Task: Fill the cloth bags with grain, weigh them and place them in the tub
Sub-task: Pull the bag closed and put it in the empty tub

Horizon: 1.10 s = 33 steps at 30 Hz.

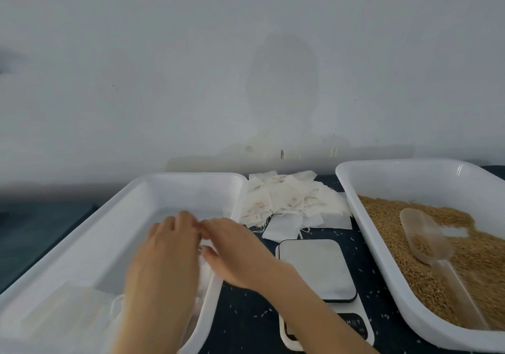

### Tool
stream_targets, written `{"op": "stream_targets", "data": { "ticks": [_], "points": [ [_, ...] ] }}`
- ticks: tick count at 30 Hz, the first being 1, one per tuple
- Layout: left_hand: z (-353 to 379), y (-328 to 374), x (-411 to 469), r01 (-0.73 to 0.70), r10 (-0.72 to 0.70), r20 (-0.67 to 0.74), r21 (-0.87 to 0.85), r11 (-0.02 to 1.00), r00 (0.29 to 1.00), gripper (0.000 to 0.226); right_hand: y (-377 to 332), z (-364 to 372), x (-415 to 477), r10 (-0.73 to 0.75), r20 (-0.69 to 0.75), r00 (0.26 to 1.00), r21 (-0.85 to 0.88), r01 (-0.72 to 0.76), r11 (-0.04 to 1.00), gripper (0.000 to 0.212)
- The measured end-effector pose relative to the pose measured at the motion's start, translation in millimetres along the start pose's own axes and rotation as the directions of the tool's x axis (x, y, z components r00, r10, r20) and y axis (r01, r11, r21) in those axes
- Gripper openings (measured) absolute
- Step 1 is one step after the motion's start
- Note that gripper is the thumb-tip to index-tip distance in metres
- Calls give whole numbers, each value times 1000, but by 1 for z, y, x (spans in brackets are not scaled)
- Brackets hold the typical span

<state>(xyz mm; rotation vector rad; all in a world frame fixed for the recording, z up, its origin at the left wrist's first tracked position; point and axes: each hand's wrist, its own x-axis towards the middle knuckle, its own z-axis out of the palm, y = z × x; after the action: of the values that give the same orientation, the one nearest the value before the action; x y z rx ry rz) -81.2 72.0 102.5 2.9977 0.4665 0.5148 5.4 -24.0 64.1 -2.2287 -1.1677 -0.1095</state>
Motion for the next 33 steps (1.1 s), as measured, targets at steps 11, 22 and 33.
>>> {"op": "stream_targets", "data": {
  "ticks": [11,22,33],
  "points": [
    [119,100,30,-178,175,-59,-564,806,983,59,122,-48,-67,502,-280,818,264,-438,860,26],
    [182,63,73,-198,234,18,-475,858,972,25,178,-26,-95,771,-285,570,496,-600,627,31],
    [181,70,74,-17,11,-13,-564,826,1000,8,182,-24,-99,766,-258,589,473,-615,632,26]
  ]
}}
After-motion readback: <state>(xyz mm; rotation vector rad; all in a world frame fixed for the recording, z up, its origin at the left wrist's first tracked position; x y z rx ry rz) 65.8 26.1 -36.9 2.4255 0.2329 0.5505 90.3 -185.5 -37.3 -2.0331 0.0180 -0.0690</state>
